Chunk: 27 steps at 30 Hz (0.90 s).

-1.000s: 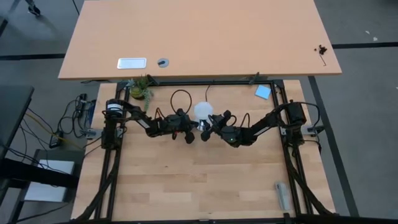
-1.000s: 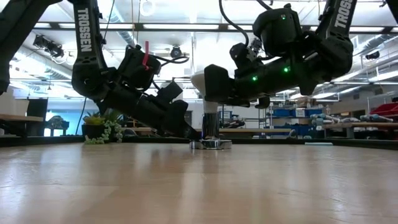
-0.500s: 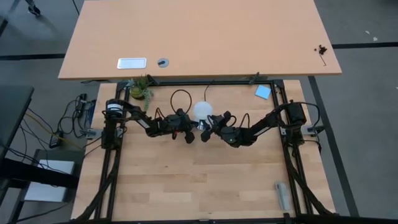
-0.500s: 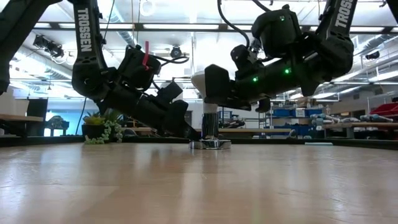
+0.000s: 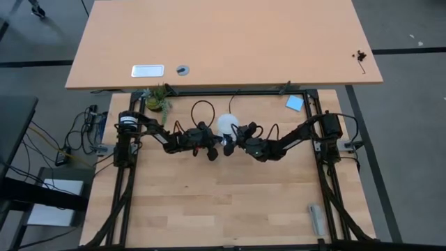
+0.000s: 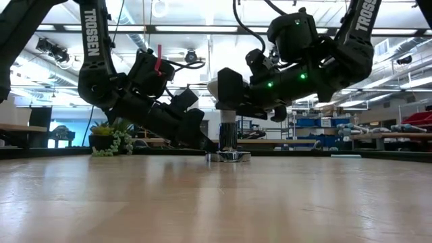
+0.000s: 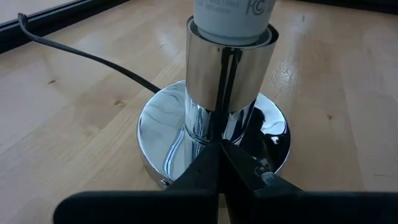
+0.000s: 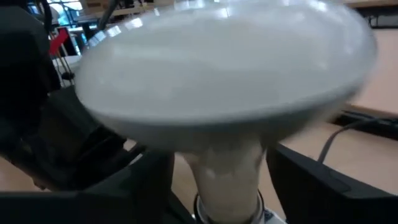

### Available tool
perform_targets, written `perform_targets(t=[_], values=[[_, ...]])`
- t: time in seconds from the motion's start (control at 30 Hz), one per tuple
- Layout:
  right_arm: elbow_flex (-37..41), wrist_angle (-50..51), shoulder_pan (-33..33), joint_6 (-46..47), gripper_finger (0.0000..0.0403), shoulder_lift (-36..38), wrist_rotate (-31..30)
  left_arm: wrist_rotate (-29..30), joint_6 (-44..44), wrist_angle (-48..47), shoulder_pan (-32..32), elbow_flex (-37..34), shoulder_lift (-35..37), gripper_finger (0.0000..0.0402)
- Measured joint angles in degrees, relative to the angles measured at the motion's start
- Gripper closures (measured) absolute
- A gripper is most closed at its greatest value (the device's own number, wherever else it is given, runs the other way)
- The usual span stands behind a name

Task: Screw lightbulb
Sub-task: Remove the white lightbulb from the desk lamp

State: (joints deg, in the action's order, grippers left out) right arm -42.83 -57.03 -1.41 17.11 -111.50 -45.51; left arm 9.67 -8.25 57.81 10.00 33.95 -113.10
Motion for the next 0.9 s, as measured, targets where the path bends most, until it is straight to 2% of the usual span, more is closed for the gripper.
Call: perform_targets(t=[0.23,0.3,0.67,0.9], values=[[-0.5,1.1,0.0,-2.1,0.0227,0.0,-0.1,-0.1,0.0,-0.2,0.0,0.0,0.0,0.0383],[-0.5,1.7,0.0,-2.6,0.0241,0.0,-0.3,-0.1,0.0,-0.3,0.0,0.0,0.0,0.0383],[-0.6,3.6,0.1,-7.2,0.0237,0.2,2.7,-0.7,2.0,-1.2,0.0,-0.4,0.2,0.0384],[0.8,3.8,1.2,-10.6,0.0239,1.4,7.6,-1.6,2.2,-1.8,0.1,-0.4,0.2,0.0398]])
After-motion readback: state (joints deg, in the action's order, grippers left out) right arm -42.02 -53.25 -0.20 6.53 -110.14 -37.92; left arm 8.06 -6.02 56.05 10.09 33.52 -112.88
